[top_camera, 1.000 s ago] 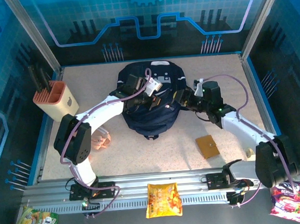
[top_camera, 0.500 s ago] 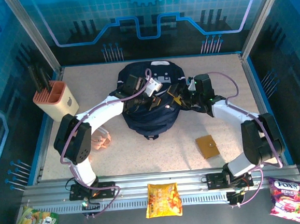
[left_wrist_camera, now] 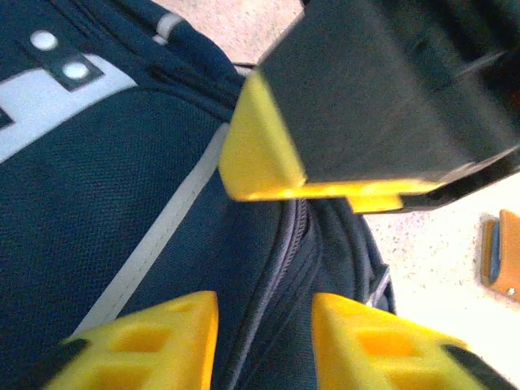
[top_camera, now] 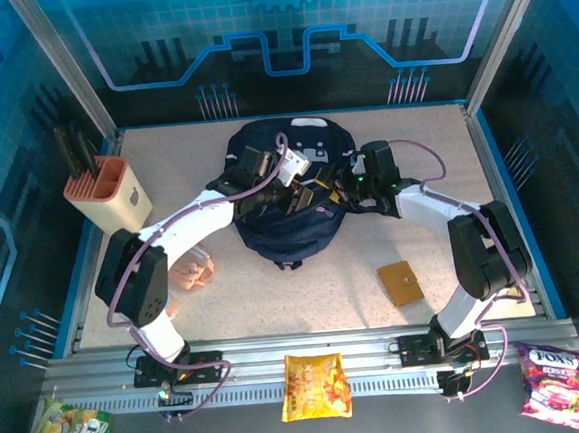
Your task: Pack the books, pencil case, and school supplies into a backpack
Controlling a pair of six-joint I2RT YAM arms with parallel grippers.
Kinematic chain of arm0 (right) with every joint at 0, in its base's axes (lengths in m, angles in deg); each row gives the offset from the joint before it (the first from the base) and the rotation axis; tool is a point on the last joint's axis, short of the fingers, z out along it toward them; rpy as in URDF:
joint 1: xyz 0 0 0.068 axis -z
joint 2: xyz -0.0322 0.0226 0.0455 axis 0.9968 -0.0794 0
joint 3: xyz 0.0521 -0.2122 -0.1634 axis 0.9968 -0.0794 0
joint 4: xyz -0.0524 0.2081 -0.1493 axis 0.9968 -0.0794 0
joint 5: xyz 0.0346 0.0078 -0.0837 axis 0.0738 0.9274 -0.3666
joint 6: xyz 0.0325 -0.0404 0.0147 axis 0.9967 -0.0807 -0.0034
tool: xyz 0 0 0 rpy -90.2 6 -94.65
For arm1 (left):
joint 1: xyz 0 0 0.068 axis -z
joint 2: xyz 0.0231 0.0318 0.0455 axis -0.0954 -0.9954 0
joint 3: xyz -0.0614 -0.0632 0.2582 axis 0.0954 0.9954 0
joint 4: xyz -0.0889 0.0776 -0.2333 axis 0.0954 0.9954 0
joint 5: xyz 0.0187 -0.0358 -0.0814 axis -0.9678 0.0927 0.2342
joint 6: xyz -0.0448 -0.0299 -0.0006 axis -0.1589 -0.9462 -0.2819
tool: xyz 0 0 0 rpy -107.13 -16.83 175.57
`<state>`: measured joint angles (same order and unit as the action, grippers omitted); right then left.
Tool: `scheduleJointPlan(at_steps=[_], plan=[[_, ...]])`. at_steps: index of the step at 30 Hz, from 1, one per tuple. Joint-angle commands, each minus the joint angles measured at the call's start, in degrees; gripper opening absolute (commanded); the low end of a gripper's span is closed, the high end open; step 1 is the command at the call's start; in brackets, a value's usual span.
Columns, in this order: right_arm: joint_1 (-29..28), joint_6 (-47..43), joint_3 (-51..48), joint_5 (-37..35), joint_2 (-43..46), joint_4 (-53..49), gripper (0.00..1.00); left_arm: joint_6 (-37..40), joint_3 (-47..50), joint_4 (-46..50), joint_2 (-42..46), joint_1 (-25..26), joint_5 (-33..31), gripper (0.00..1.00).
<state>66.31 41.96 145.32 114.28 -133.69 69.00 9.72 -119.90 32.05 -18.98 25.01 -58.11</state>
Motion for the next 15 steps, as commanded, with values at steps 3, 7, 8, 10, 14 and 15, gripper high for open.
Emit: scheduleJointPlan(at_steps=[3, 7, 8, 10, 14, 15], plan=[[-2.52, -1.16, 2.73, 1.69, -1.13, 0.09, 0.37, -18.82, 5.36, -2.93, 7.21, 0.28, -9.62, 0.56], [-3.11, -1.96, 2.58, 2.83, -1.32, 1.37, 0.28, -34.56, 12.01, -5.59, 11.29, 0.36, -9.15, 0.61], [-3.42, -2.10, 2.55, 3.14, -1.31, 1.94, 0.26, -37.99, 13.67, -6.22, 12.23, 0.54, -8.87, 0.61], [-3.96, -2.80, 2.40, 3.45, -1.18, 2.73, 0.24, -42.72, 15.70, -5.69, 13.63, 1.81, -9.27, 0.61], [-5.23, -4.29, 2.46, 2.64, -0.71, 2.82, 0.23, -47.59, 18.78, -3.18, 16.76, 6.27, -15.15, 0.64], [-5.40, -4.51, 2.51, 2.45, -0.63, 2.81, 0.23, -48.43, 19.26, -2.57, 17.33, 7.32, -16.68, 0.64]])
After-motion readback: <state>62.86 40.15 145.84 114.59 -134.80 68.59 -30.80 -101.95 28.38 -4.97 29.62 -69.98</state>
